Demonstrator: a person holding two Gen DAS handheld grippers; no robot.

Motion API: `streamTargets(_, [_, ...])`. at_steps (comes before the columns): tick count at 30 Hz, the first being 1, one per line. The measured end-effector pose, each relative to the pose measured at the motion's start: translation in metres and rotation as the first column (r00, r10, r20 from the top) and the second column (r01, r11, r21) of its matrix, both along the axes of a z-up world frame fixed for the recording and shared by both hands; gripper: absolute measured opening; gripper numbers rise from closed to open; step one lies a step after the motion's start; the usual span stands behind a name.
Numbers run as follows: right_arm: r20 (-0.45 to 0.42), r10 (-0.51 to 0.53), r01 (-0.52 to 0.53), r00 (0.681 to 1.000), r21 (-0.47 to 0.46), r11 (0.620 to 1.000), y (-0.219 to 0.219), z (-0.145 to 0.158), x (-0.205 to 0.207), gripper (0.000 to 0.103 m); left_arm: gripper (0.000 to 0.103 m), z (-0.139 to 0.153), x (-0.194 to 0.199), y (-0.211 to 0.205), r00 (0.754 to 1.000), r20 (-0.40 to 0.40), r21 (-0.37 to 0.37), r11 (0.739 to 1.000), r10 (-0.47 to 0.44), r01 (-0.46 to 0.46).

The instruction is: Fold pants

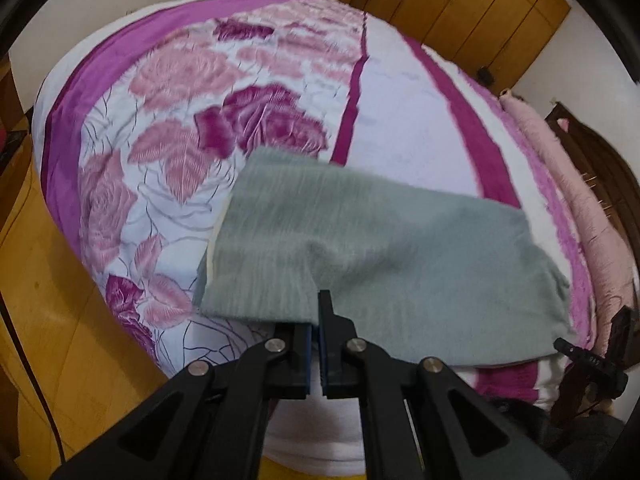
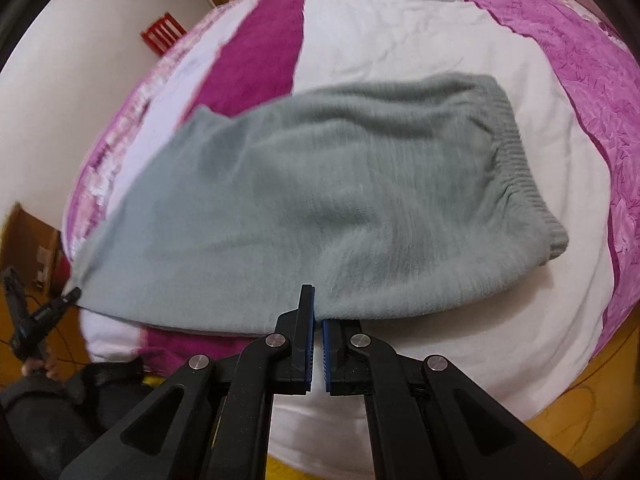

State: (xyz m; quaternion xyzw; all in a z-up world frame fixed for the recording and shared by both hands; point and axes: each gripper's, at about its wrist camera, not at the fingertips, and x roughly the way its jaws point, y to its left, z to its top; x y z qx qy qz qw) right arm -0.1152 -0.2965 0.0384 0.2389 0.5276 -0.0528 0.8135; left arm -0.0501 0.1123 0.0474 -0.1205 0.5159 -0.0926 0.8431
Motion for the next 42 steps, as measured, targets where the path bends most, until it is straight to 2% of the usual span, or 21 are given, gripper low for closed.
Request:
streamTargets(3, [-0.025,0.011,-0.012,1.000,-0.028,1.000,0.002,-0.008,0.002,0.004,0.003,-0.003,-0.001,0.000,1.000,0.000,0.011,1.000,-0.011,0.011])
streamTargets(8, [-0.027,0.007,-0.007,1.000,0.021,1.000,-0.006,-0.004,-0.004,0.010,0.005,0.001,-0.002,-0.001,1.000,0.005,0.036,0.999,-0.027,0.027])
streamTargets(10, [-0.023,0.010,-0.010,1.000,0.007,1.000,-0.009,0.003,-0.012,0.019,0.005,0.008,-0.003,-0.003,0.999,0.023,0.051,0.998,-0.043,0.041])
streamTargets(13, [0.002,-0.012,0.012,1.000,0.014,1.000,-0.021,0.016,-0.031,0.026,0.007,0.021,-0.004,-0.001,0.998,0.041,0.028,0.998,-0.051,0.049])
streamTargets(17, [0.058,-0.094,0.090,0.994,0.066,0.994,-0.044,0.029,-0.053,0.026,0.008,0.039,-0.003,0.004,0.997,0.062,-0.002,0.999,-0.040,0.040])
streamTargets(22, [0.074,-0.241,0.235,0.968,0.090,0.968,-0.079,0.033,-0.071,0.027,0.008,0.058,-0.006,0.007,0.995,0.101,0.067,0.998,-0.028,0.021])
streamTargets(25, [0.081,-0.317,0.304,0.945,0.146,0.942,-0.098,0.027,-0.074,0.027,0.008,0.063,-0.007,0.012,0.994,0.107,0.078,0.997,-0.003,-0.005])
streamTargets(29, [0.033,-0.357,0.342,0.933,0.219,0.914,-0.112,0.009,-0.064,0.027,0.008,0.068,-0.006,0.018,0.992,0.123,0.078,0.996,0.022,-0.032])
streamTargets(31, [0.004,-0.366,0.355,0.931,0.234,0.905,-0.114,0.001,-0.058,0.027,0.008,0.067,-0.004,0.017,0.992,0.121,0.078,0.996,0.024,-0.033])
streamTargets(34, [0.005,-0.369,0.358,0.929,0.226,0.906,-0.116,-0.001,-0.054,0.027,0.008,0.060,0.002,0.012,0.994,0.110,0.064,0.998,0.014,-0.021])
streamTargets(36, [0.031,-0.360,0.346,0.932,0.208,0.915,-0.112,0.004,-0.050,0.027,0.008,0.051,0.008,0.005,0.996,0.092,0.057,0.998,0.000,-0.005])
streamTargets(39, [0.108,-0.324,0.306,0.940,0.158,0.939,-0.108,0.021,-0.044,0.010,0.008,0.036,0.015,-0.007,0.997,0.066,0.062,0.998,-0.025,0.021])
streamTargets(42, [0.234,-0.281,0.262,0.931,0.107,0.959,-0.102,0.050,-0.043,0.010,0.008,0.019,0.020,-0.014,0.999,0.035,0.073,0.997,-0.038,0.035])
